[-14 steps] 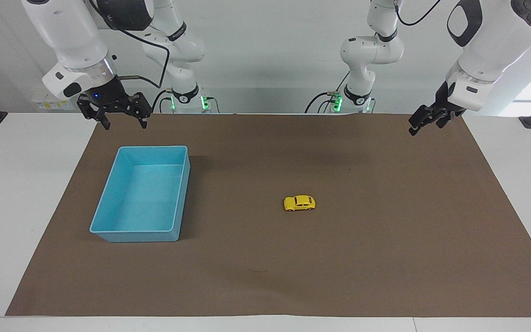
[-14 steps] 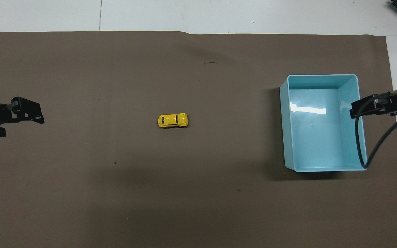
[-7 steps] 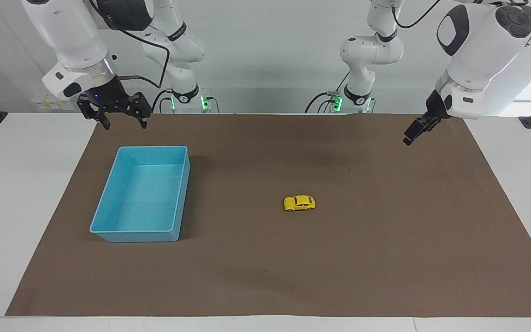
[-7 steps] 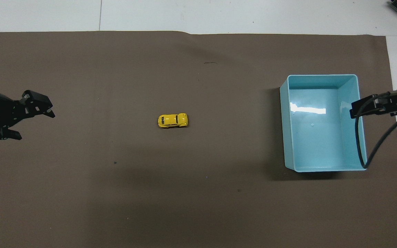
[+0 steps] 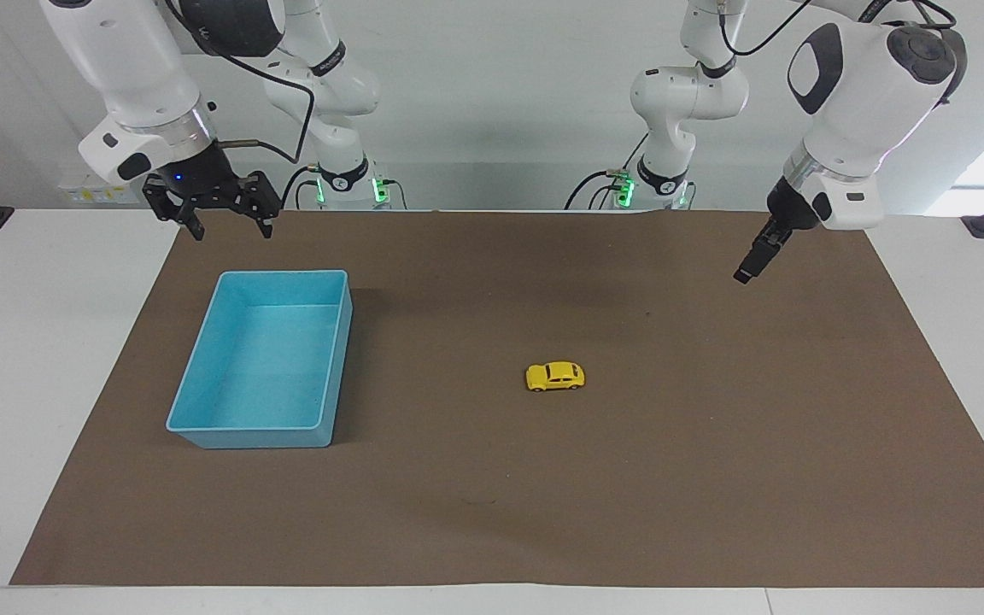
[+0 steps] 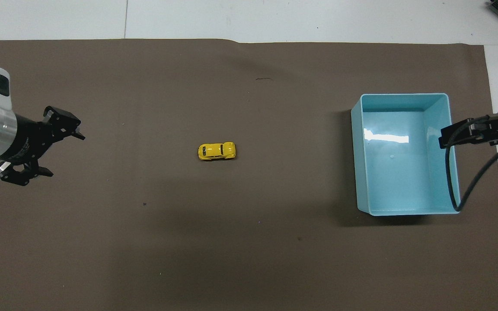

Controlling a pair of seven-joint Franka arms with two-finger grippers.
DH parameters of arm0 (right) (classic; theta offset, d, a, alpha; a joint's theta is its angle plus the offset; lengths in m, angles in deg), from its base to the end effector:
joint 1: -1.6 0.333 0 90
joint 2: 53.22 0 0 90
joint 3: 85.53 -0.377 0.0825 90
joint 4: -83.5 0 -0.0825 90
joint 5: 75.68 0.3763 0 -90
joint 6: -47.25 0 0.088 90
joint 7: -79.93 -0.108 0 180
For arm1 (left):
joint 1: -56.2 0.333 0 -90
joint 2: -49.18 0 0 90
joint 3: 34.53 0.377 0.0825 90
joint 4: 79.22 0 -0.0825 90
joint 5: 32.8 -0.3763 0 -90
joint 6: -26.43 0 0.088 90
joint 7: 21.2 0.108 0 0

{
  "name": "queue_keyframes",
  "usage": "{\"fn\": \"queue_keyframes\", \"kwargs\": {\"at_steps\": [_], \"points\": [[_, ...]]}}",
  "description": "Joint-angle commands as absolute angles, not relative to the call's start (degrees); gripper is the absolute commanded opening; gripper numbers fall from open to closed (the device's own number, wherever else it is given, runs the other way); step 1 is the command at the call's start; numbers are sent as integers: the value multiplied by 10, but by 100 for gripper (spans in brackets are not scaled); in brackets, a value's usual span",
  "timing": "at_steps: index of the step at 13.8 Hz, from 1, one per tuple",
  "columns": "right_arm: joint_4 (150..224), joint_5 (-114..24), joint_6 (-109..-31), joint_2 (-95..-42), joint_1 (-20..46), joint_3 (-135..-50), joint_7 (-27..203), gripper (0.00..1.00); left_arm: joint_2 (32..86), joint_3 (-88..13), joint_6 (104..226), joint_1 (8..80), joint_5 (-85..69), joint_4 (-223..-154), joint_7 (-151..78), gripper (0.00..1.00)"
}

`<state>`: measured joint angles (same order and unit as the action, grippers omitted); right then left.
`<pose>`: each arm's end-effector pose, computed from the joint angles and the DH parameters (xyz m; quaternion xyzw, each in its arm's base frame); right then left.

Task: Wind up and store yellow beetle car
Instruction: 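Reach the left gripper toward the yellow toy car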

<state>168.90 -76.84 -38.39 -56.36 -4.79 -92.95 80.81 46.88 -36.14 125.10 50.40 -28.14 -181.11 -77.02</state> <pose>0.5594 0.0051 0.6849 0.9995 0.0161 -0.0251 0.0066 0.5329 -0.0773 0.6226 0.9087 0.4156 -0.0276 0.0295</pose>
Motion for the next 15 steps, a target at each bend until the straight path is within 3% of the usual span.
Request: {"fn": "queue_keyframes", "kwargs": {"at_steps": [1, 5, 15], "points": [[1691, -760, -382, -561, -53, -932, 819, 100, 461, -355, 1272, 492, -271, -1830, -824, 100], [1691, -760, -382, -561, -53, -932, 819, 100, 466, -355, 1330, 473, -268, -1846, -950, 100], [1691, -760, -382, -561, -53, -932, 819, 100, 556, -355, 1473, 405, -216, -1845, -1339, 100]]}}
